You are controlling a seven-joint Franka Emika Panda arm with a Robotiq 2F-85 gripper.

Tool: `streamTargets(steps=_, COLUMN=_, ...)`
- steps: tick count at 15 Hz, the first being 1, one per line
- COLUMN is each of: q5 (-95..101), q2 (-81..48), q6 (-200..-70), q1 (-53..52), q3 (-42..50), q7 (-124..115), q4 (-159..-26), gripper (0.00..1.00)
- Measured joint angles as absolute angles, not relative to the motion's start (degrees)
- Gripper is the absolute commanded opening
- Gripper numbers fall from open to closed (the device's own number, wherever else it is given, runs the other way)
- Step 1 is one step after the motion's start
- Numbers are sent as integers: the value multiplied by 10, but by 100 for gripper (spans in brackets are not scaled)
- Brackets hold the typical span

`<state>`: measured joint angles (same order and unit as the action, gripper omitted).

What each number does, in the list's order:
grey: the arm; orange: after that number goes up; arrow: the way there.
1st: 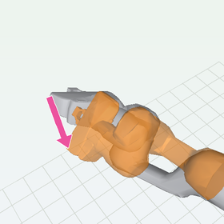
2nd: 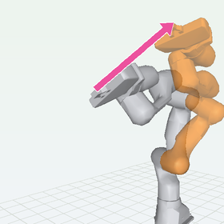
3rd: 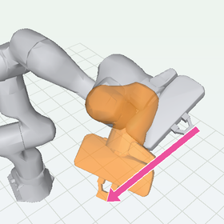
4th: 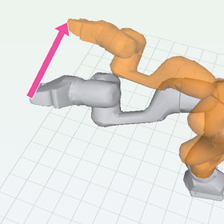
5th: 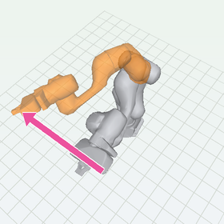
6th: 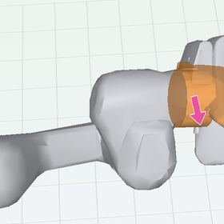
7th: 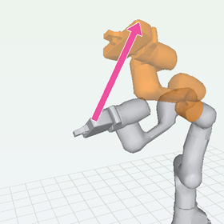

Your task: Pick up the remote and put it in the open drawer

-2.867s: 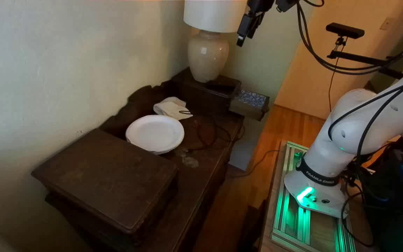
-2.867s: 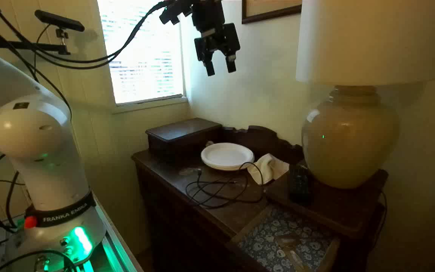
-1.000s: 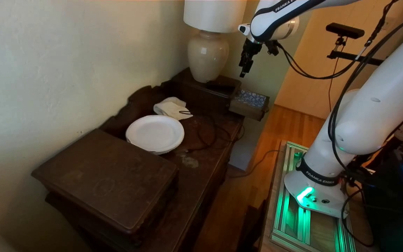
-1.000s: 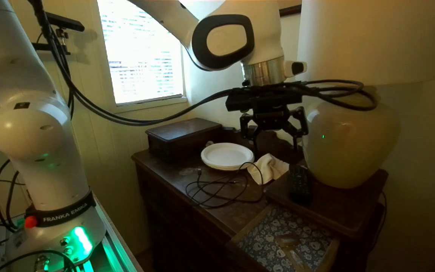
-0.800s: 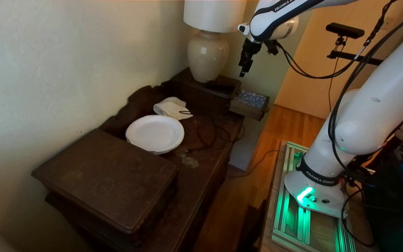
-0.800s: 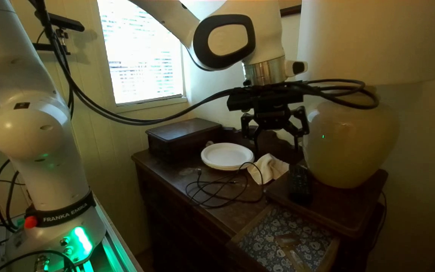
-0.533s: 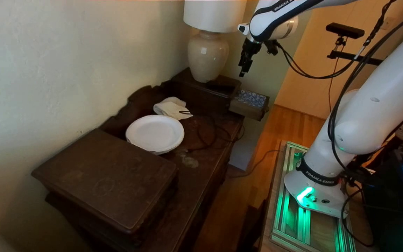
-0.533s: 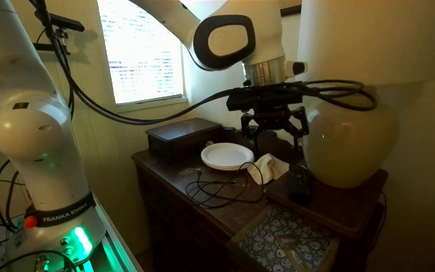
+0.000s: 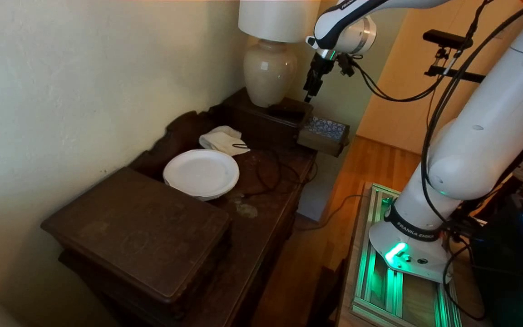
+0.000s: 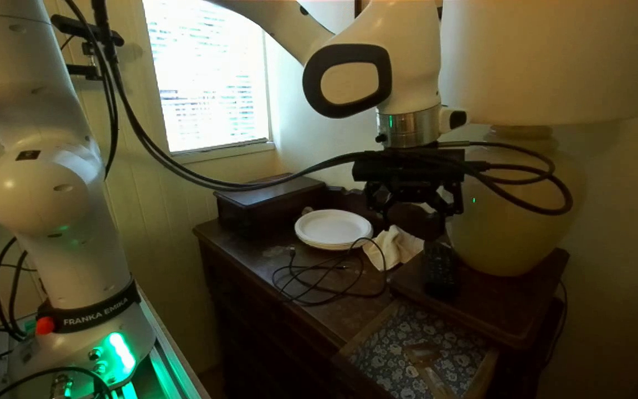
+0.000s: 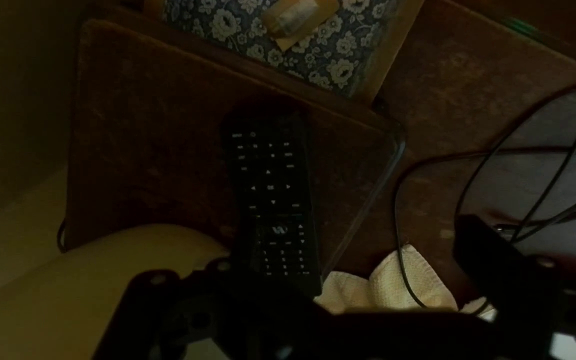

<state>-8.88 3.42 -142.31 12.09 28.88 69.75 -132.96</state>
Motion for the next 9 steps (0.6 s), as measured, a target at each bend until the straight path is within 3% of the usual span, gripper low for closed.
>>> streamTargets(steps=9, q5=-215, q2=-71, q6=-1399, q1=203, q3=244, q7=898, q4=-1252, gripper=100)
